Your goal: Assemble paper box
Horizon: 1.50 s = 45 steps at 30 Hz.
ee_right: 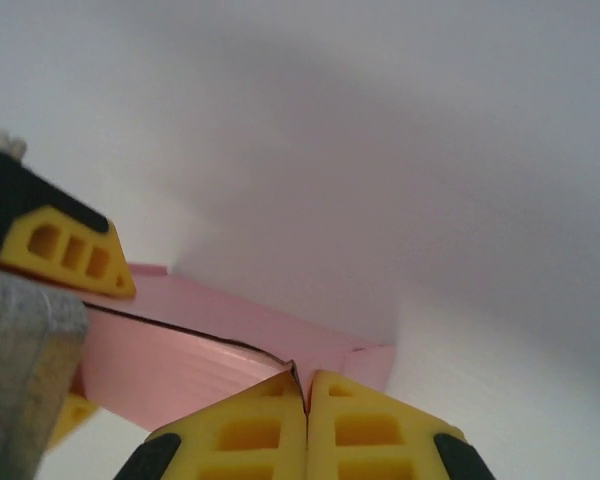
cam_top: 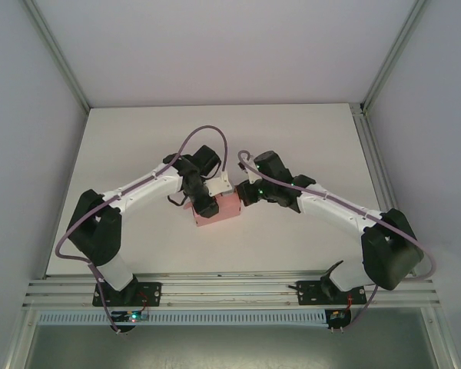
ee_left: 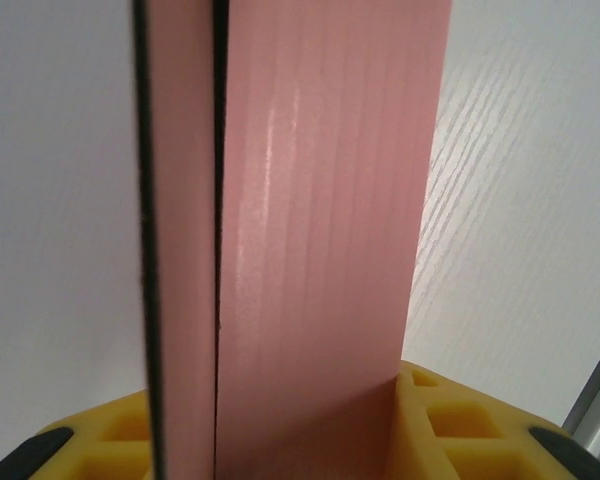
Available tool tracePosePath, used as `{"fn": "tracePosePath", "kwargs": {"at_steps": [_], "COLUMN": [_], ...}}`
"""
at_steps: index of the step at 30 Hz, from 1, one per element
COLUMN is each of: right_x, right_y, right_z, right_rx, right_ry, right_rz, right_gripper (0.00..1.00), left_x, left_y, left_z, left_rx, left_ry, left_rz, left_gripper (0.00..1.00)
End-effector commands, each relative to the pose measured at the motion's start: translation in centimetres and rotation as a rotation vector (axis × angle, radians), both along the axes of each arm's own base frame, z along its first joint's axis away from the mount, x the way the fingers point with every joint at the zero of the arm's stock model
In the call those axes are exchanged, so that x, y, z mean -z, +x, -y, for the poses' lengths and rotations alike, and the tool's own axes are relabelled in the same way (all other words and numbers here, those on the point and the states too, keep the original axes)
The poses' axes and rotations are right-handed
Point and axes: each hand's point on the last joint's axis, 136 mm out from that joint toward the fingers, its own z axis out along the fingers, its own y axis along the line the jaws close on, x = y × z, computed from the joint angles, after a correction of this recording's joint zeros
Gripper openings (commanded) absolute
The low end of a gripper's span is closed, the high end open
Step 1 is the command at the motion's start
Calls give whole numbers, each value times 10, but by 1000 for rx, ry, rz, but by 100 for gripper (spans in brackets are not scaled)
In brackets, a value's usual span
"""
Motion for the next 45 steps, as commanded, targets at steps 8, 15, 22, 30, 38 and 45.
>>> {"fn": "tracePosePath", "kwargs": {"at_steps": [8,15,22,30,38,45], "right_x": [-70,-92,-65,-2,20,60], "right_y": [-21,-27,-18,-17,-31,-55], "right_z": [-55,-73,-53,-15,-10,1], "right_rx": [-49,-132,-74,-11,-15,-201], "right_ry": [313,371,225,48,63,-70], "right_rz": [-145,-226,-156,-41,-18,112], "right_gripper": [0,0,0,0,0,0], "left_x": [-2,3,6,3,5,2], "left_y": [21,21,20,23,25,29], "left_z": [24,23,24,28,28,29], "left_rx": [16,24,60,67,50,49], "left_ry": [-59,-42,-43,-62,-61,-65], "left_rz": [51,42,41,62,56,73], "left_gripper": [36,35,35,35,36,37]}}
